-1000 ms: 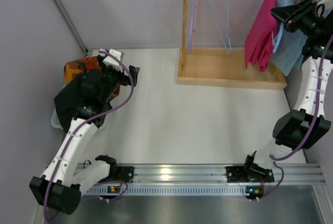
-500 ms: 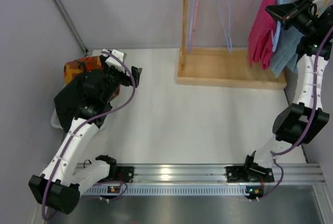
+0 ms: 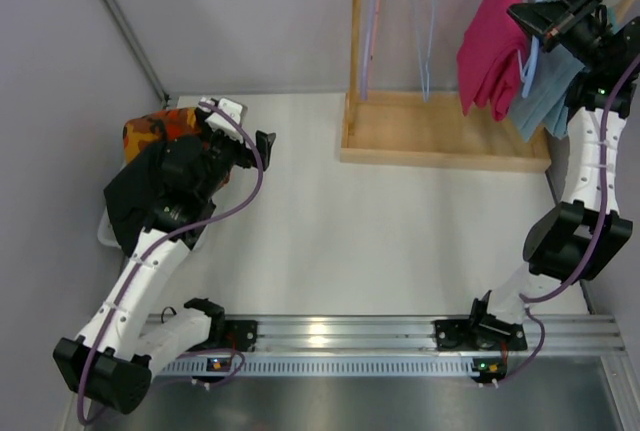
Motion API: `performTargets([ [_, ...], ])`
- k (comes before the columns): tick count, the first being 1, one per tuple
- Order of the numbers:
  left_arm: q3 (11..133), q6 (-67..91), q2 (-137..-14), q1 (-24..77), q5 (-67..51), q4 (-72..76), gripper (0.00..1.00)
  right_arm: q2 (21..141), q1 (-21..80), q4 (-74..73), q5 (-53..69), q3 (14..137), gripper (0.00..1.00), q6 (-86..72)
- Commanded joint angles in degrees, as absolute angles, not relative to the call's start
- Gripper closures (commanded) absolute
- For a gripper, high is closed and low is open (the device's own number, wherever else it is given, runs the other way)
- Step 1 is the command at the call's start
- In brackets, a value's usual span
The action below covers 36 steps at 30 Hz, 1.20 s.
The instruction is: Remove the trousers from the hanger
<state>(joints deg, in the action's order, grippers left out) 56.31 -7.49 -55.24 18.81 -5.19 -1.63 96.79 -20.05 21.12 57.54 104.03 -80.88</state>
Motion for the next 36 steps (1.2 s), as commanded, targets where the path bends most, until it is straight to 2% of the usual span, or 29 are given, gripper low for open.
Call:
performTargets([
  [1,55.1,-8.3,-53.4,19.2,-6.7,1.9,0.02,87.8,-19.1,38.8,56.8,105.0,1.0,-78.7],
  [10,52.1,-9.4,-51.3,21.1,-17.3,5.4,0.02,77.6,-19.0,39.2,59.9,92.6,1.0,-78.7],
  [18,47.3,-12.9,-53.5,32.2,-14.4,15.1,0.02,64.3,-19.0,35.7,59.6,77.1,1.0,-78.3],
  [23,50.6,-11.0,-60.5,42.9,-14.9,19.2,0.05,58.0,-19.0,28.2,58.7,70.0,1.0,-75.7],
  [29,57.1,-13.3,-72.2,57.7,-5.5,32.0,0.09,50.7,-19.0,17.1,57.1,65.7,1.0,-70.7],
  [36,66.9,-13.4,-85.4,65.9,1.6,41.0,0.19,45.7,-19.0,5.8,56.8,65.9,1.0,-64.9],
])
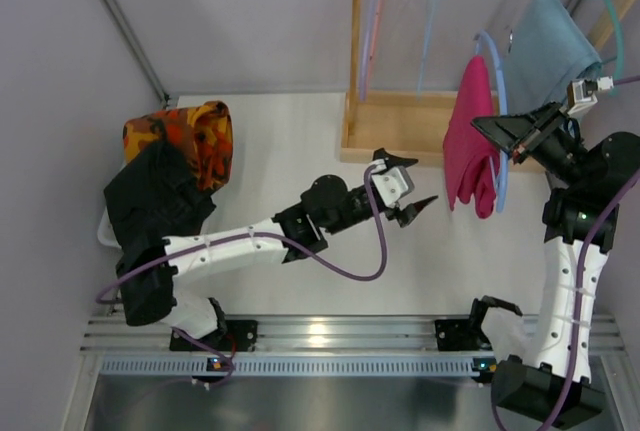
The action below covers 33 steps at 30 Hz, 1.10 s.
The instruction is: Remove the trousers from the hanger
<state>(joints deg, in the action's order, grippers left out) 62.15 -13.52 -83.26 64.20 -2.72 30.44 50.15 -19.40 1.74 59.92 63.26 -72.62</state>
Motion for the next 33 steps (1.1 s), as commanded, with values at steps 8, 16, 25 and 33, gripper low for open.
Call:
performTargets([
  [8,68.8,-17.2,-92.8,72.2,2.9,49.0,0.27,43.2,-19.0,-1.5,57.2,65.5,1.0,-62.4],
  [16,75.3,-23.6,-102.1,72.8,12.6,54.7,0.36,42.5,-19.0,-1.0,58.4,65.6,1.0,-63.0],
  [25,78.3,-27.3,-106.8,72.4,16.6,55.7,0.48,42.5,-18.8,-1.9,59.9,67.1,1.0,-62.6],
  [33,80.4,-28.4,-109.7,71.4,17.8,56.0,0.45,42.8,-18.8,-2.8,60.7,67.5,1.0,-63.0],
])
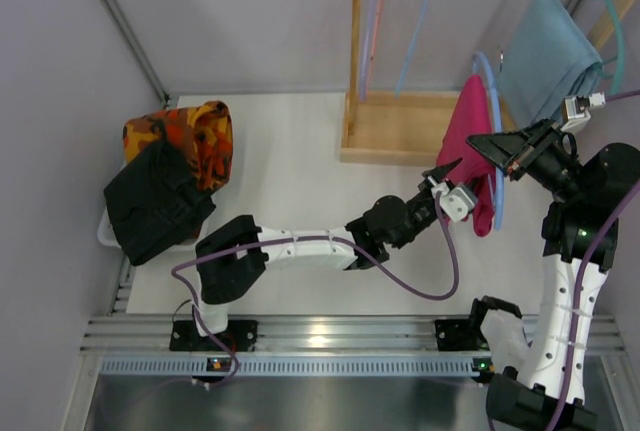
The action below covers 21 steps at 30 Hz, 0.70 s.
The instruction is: Remove the trousers from the hanger
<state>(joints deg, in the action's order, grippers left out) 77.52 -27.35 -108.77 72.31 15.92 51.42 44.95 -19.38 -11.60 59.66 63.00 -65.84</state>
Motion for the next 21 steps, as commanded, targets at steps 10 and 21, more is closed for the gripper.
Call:
performTargets([
  [10,82.1,-26.5,-111.4,69.0,15.8,55.9,0.5,42.9,-18.5,-4.1,61.4,67.7,1.0,-62.5],
  [21,82.2,-23.6,-107.2,67.5,12.3,54.3,1.0,44.1,-18.5,-4.7,61.0,63.5,1.0,-62.8],
])
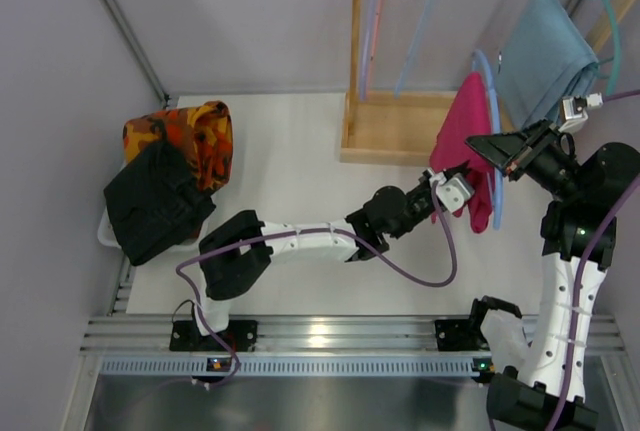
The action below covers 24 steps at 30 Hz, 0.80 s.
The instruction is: Remove the trousers from the hanger
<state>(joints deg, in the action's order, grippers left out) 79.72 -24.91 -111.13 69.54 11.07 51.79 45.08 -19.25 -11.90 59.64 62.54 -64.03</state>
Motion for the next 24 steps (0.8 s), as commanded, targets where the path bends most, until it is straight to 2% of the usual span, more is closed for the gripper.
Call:
performTargets([
  [1,81.9,-23.2,-106.4,67.3,12.5,53.5,1.0,44.6,-18.7,-4.8,60.7,62.8,1.0,-62.9],
  [7,79.9,-19.3,-96.4,66.0,13.0,46.9,1.0,48.8,-21.4,4.9,61.0,59.1,1.0,-68.5],
  [14,83.2,-16.1,-89.8,65.9,12.4,41.5,1.0,53.2,-23.0,6.7,59.2,57.6,1.0,-67.8],
  [24,94.7,-13.6,-88.9,65.8,12.7,38.7,1.0,55.5,-25.3,-6.7,55.2,52.6,1.0,-53.4],
])
